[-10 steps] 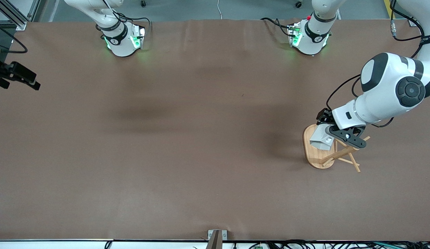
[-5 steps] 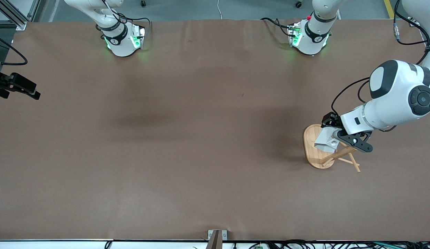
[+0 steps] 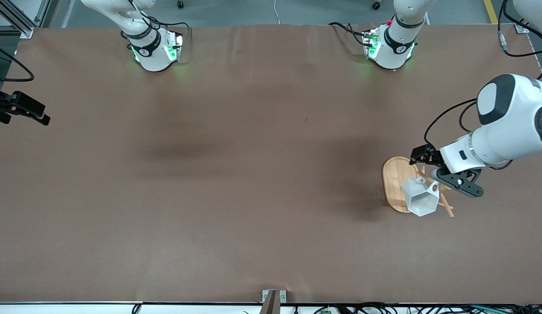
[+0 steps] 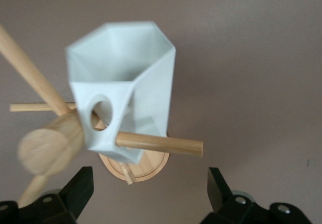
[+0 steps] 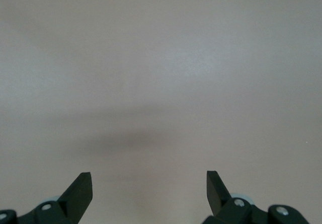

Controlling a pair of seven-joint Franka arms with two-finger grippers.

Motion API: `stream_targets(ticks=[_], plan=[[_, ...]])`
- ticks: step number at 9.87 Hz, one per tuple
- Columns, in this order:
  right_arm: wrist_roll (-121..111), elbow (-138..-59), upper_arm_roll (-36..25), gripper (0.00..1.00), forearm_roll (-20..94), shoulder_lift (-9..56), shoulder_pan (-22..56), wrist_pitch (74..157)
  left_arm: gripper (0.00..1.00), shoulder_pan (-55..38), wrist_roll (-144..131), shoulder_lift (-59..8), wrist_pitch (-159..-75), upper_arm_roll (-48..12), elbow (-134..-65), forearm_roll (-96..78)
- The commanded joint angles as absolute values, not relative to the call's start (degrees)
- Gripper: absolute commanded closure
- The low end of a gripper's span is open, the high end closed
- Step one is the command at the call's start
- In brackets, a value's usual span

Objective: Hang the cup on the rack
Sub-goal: 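Open the left gripper and raise it away from the rack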

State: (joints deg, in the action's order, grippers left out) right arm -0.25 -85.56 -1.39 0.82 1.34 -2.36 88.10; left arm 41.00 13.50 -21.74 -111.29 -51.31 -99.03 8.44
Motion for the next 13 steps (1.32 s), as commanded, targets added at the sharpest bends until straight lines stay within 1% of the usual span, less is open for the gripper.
stream_targets(ticks=[1,5,7,9,10,11,13], plan=[[-2.28,-85.17,-0.88,0.0,0.35,1.14,-3.87,88.15,0.0,41.13,11.87,-20.84,-106.55,-51.5,-95.73,10.11],[-2.11,-85.43,-0.88,0.0,0.61,1.32,-3.87,89.11,0.0,41.04,3.64,-14.87,-100.12,-51.68,-91.15,9.93],[-1.93,-85.43,-0.79,0.0,0.62,1.41,-3.6,88.95,0.0,41.04,0.01,-12.93,-98.1,-51.94,-88.69,9.5],[-1.67,-85.43,-0.53,0.0,0.62,1.32,-3.43,88.6,0.0,40.7,1.31,-12.57,-96.77,-52.12,-85.36,9.49],[-1.58,-85.43,-0.53,0.0,0.62,1.23,-3.43,88.51,0.0,38.78,1.49,-10.83,-96.85,-51.25,-84.65,9.84],[-1.5,-85.43,-0.44,0.0,0.7,1.23,-3.34,88.51,0.0,33.54,1.58,-9.24,-96.77,-45.41,-84.64,9.67],[-1.49,-85.34,-0.35,0.0,0.7,1.14,-2.99,88.51,0.0,20.2,1.67,-4.94,-95.64,-31.8,-84.82,8.88]])
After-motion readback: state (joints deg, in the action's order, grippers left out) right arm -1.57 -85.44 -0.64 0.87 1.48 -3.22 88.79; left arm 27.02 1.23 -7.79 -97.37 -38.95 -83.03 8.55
